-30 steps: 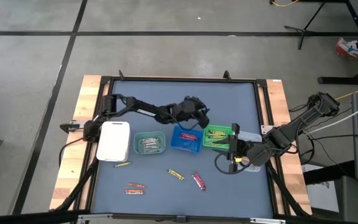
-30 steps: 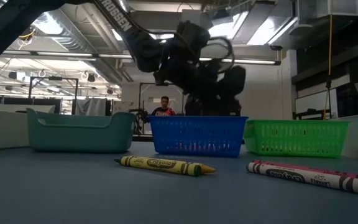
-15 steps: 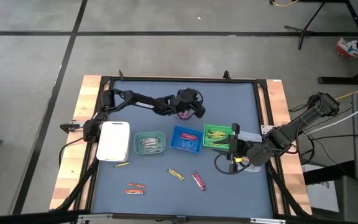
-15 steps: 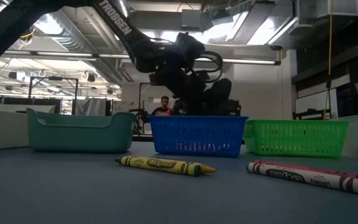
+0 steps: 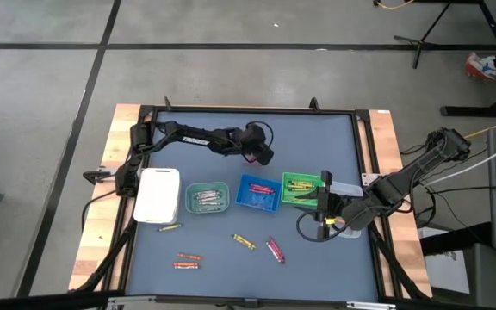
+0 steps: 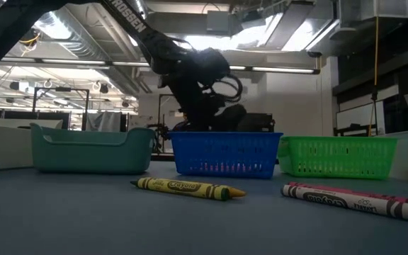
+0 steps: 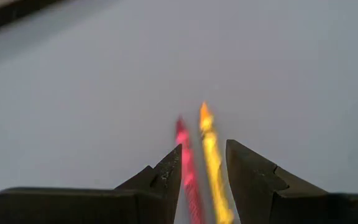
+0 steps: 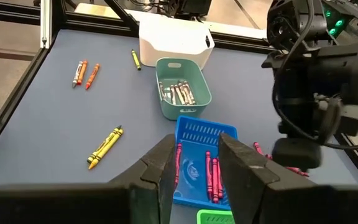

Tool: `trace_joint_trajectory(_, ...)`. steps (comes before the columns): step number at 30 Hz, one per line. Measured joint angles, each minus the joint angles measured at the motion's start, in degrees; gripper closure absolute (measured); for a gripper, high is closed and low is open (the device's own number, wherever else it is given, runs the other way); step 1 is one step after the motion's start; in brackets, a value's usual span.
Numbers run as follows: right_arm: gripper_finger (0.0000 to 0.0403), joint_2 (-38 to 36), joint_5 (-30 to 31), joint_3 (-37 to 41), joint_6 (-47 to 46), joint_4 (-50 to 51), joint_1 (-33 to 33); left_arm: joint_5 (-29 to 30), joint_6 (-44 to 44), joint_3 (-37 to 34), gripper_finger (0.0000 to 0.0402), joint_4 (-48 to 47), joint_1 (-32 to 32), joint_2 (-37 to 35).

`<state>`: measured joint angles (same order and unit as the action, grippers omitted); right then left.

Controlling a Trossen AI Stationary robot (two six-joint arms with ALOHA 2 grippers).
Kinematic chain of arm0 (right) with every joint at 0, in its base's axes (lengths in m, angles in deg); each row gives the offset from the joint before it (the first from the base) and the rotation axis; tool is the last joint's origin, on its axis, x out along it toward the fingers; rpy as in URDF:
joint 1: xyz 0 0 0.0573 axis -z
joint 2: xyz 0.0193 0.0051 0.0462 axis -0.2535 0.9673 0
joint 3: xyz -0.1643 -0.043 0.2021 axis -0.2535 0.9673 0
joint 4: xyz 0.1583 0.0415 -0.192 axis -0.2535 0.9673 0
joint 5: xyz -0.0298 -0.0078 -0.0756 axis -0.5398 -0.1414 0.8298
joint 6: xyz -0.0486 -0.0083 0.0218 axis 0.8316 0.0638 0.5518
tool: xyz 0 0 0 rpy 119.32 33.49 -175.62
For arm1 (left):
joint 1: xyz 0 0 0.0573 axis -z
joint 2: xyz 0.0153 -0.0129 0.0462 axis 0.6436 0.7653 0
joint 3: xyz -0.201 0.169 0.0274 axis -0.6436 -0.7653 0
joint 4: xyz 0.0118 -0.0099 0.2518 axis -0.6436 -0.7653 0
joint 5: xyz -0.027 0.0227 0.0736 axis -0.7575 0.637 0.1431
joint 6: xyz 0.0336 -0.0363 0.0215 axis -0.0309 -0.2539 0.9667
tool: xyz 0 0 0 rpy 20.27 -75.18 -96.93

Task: Sort crayons
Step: Put the red crayon into the blue bin

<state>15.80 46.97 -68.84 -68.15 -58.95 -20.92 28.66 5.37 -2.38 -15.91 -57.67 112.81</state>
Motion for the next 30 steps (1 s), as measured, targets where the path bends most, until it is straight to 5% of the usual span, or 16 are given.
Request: trace_joint_trajectory(30, 0.0285, 0.00, -0.01, 0.00, -0.02, -0.09, -0.01, -1.64, -3.67, -0.02, 0.0292, -12.62, 1.67, 0.07)
